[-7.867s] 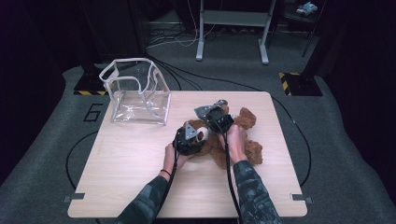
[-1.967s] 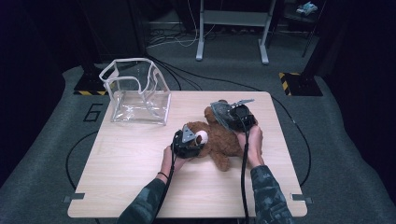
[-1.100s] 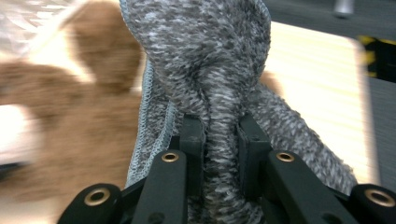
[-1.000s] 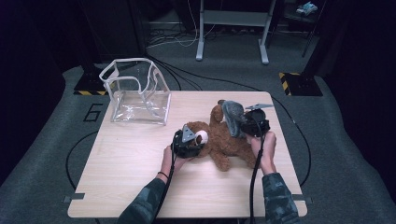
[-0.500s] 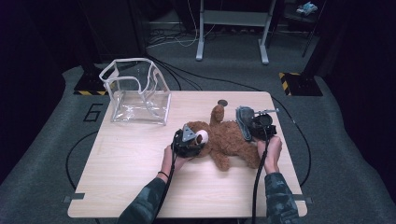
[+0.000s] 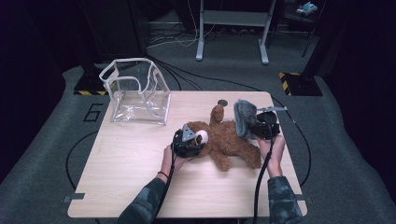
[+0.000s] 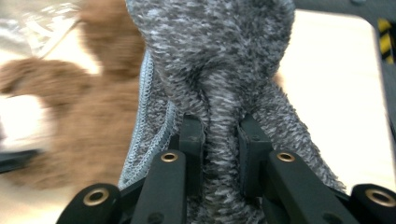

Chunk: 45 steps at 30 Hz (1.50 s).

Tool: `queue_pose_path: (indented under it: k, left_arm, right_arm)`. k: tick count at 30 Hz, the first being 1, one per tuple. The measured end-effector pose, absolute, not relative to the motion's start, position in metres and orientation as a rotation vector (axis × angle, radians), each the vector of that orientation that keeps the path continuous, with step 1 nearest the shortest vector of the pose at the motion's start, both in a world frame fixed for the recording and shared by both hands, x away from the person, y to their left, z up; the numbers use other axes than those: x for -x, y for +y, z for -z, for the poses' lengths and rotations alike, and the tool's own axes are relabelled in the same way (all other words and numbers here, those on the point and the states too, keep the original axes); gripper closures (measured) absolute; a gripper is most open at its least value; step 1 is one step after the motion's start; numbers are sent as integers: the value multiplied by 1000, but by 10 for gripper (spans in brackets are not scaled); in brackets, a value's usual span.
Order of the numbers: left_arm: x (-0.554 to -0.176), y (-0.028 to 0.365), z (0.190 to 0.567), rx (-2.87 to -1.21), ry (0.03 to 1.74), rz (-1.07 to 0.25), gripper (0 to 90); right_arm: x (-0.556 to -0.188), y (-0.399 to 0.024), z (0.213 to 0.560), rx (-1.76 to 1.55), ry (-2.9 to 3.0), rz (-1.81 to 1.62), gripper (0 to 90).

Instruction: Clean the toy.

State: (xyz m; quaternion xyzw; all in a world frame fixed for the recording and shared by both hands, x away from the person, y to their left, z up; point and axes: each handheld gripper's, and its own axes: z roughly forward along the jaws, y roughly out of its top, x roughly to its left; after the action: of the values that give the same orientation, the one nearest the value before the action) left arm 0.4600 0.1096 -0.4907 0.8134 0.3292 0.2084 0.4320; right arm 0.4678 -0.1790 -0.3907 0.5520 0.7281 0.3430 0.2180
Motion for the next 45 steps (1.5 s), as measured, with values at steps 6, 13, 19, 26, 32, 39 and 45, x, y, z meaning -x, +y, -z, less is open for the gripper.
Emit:
queue_pose_path:
  k: [6, 13, 19, 26, 32, 39, 45]
  left_arm:
    - [-460, 110, 490, -2029, 822, -518, 454]
    - [-460, 110, 490, -2029, 827, -518, 454]
    - [-461, 110, 490, -2028, 825, -516, 454]
    - [-461, 111, 490, -2034, 822, -509, 454]
    - [-461, 111, 490, -2032, 821, -509, 454]
    - [-461, 110, 490, -2035, 821, -510, 454]
    - [-461, 111, 490, -2031, 825, -507, 454]
  right_arm:
    - [-462, -122, 396, -1385, 2160, -930, 754]
    - [-468, -79, 416, -1288, 2231, -806, 751]
    - [-469, -84, 418, -1279, 2219, -775, 764]
    - [-468, -111, 414, -1318, 2156, -758, 765]
    - [-468, -141, 415, -1401, 2099, -733, 764]
    - [-473, -164, 428, -1477, 2060, -672, 763]
    - [-461, -162, 412, -1455, 2028, -755, 762]
